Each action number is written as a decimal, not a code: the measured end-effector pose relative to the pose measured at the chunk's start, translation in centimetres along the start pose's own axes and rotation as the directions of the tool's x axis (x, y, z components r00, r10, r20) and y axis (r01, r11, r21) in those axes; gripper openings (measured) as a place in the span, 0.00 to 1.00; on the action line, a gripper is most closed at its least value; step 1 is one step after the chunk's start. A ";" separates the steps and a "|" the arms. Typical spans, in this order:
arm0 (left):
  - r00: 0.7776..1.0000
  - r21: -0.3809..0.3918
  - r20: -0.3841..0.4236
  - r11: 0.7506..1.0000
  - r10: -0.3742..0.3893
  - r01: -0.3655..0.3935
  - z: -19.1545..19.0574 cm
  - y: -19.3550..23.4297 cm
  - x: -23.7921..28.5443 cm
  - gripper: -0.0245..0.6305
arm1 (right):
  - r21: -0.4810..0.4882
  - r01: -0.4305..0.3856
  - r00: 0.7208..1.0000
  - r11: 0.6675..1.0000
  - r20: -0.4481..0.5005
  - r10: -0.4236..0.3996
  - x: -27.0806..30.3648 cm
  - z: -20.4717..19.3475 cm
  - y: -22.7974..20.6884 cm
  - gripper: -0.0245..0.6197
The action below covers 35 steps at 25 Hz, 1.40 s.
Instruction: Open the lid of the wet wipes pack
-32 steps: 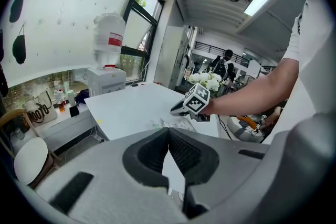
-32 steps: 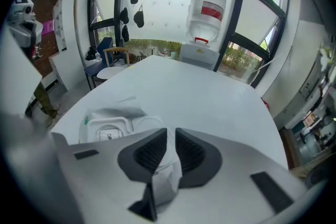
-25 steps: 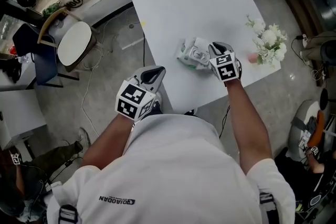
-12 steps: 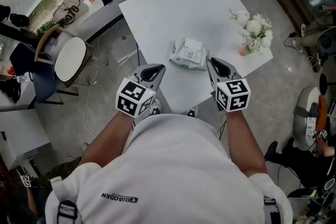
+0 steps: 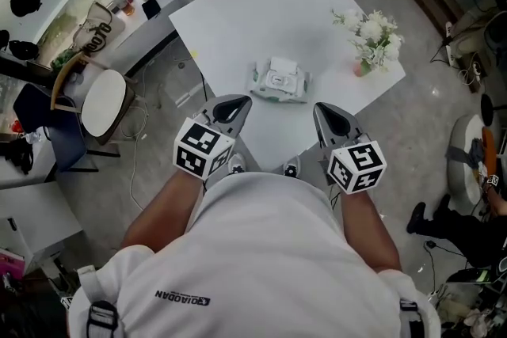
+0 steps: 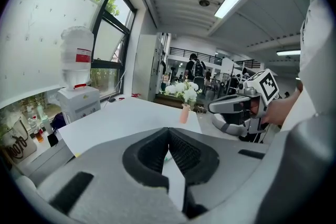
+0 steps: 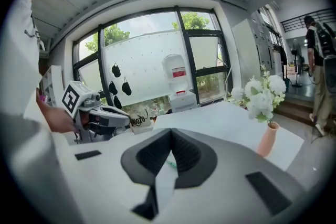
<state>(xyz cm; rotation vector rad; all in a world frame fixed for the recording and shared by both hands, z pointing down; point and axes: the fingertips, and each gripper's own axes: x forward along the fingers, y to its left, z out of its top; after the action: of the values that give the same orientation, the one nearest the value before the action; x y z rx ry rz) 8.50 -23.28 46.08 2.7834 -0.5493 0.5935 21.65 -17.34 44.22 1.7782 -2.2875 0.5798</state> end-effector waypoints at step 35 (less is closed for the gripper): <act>1.000 0.018 -0.010 1.000 -0.014 0.015 -0.7 -0.2 0.0 0.04 | 0.082 0.012 1.000 0.997 -0.010 -0.011 -0.5 -3.4 0.1 0.05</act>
<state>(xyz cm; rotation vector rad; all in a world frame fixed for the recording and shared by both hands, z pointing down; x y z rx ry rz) 8.32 -22.86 46.67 2.7971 -0.5238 0.6115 21.34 -15.51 47.07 1.8195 -2.2764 0.6876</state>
